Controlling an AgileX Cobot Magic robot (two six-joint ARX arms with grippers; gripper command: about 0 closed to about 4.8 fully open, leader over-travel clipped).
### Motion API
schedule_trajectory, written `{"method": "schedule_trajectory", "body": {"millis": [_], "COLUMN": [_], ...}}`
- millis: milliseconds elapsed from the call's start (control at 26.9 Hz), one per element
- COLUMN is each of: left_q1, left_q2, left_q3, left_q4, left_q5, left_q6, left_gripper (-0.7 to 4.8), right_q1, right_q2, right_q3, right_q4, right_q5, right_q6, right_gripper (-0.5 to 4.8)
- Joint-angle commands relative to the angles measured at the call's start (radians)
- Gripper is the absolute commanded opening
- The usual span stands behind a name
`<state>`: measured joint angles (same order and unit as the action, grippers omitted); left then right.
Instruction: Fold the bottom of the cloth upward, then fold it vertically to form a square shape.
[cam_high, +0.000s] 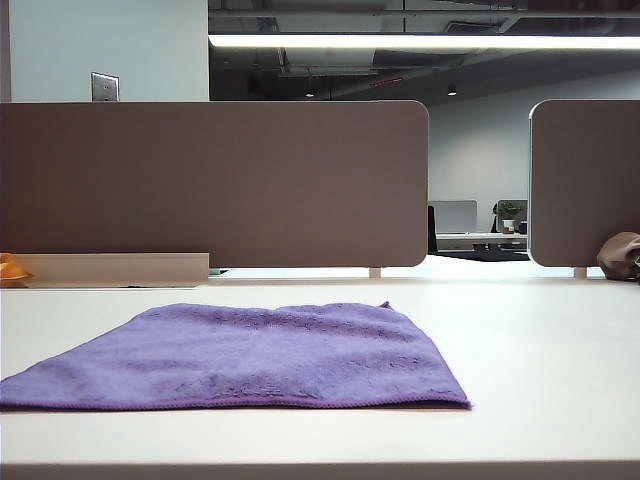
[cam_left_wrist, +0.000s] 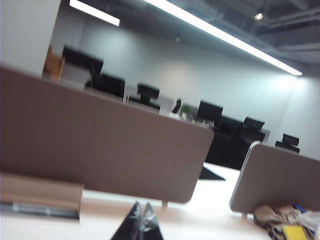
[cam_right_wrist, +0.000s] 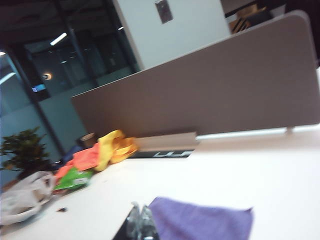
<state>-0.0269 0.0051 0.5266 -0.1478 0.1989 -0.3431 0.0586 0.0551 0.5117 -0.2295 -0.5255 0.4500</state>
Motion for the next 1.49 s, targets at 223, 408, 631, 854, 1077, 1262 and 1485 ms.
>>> {"method": "schedule_trajectory", "body": {"millis": [223, 408, 631, 854, 1077, 1262, 1485], "left_q1": [0.002, 0.002, 0.002, 0.002, 0.002, 0.001, 0.001], "left_q2": [0.001, 0.001, 0.002, 0.138, 0.408, 0.775, 1.034], "left_q3": [0.146, 0.157, 0.158, 0.251, 0.370, 0.505, 0.585], "left_q4": [-0.011, 0.034, 0.076, -0.141, -0.261, -0.301, -0.286], "left_q5": [-0.018, -0.112, -0.135, -0.114, 0.023, 0.212, 0.298], "left_q6": [0.101, 0.187, 0.233, 0.232, 0.193, 0.163, 0.148], "left_gripper": [-0.03, -0.03, -0.03, -0.03, -0.03, -0.03, -0.03], "right_q1": [-0.001, -0.001, -0.002, -0.007, -0.004, 0.005, 0.053], "right_q2": [0.141, 0.231, 0.254, 0.399, 0.611, 0.863, 1.052], "right_q3": [0.203, 0.241, 0.262, 0.438, 0.566, 0.695, 0.750], "right_q4": [-0.027, 0.055, 0.042, -0.254, -0.373, -0.410, -0.396], "right_q5": [0.061, 0.051, 0.065, 0.106, 0.094, 0.073, 0.078], "right_q6": [-0.277, -0.370, -0.384, -0.526, -0.529, -0.520, -0.502], "right_gripper": [0.75, 0.77, 0.53, 0.51, 0.51, 0.51, 0.51]}}
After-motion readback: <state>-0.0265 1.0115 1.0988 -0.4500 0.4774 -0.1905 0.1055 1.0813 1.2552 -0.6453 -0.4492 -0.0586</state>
